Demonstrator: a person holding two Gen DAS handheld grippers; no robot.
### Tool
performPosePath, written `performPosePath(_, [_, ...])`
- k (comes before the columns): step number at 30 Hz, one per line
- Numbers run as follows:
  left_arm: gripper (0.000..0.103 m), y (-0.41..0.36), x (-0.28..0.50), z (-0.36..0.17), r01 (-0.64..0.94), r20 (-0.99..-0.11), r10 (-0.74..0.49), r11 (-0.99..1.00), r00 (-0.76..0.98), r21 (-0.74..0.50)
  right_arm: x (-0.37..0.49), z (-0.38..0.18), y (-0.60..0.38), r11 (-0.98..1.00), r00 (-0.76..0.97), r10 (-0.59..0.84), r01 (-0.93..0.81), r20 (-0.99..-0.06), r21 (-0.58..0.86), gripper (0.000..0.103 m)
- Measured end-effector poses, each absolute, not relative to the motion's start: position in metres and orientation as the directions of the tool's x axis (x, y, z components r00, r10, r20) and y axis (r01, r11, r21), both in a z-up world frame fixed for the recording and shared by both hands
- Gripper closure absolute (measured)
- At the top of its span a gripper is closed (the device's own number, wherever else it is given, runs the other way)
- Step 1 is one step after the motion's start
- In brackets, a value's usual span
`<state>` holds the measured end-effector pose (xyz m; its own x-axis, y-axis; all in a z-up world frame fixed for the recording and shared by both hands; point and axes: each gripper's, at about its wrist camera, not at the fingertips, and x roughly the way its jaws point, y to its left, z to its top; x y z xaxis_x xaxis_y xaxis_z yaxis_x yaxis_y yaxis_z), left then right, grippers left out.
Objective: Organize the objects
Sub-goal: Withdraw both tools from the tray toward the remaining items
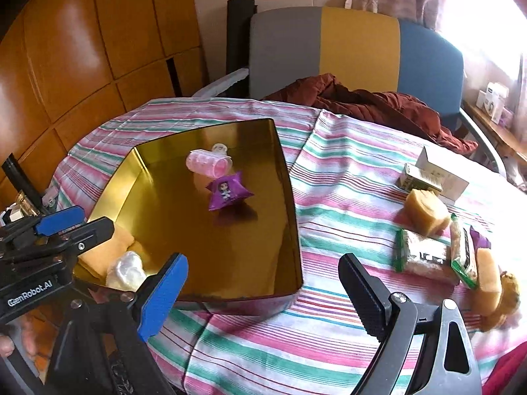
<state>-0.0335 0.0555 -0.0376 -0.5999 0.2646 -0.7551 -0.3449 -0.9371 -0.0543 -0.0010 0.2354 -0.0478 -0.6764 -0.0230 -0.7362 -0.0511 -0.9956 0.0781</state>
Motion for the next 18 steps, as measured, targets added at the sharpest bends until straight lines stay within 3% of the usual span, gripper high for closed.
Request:
performPosePath(9, [0.043,0.067,-0.034,-0.036,-0.411,-0.758,0.358,-0.902,-0.546,-0.13,0.007,-0.049,0.273,-0.987,-0.667,0.026,-0.135,-0.745,0.086,0.01])
performPosePath(18, [0.042,0.095,-0.034,-0.032,-0.488,-0.766,0.409,-0.861,-0.497,-0.144,0.045,-0.04,0.384,-0.916,-0.631,0.152,-0.38,-0.761,0.132,0.01])
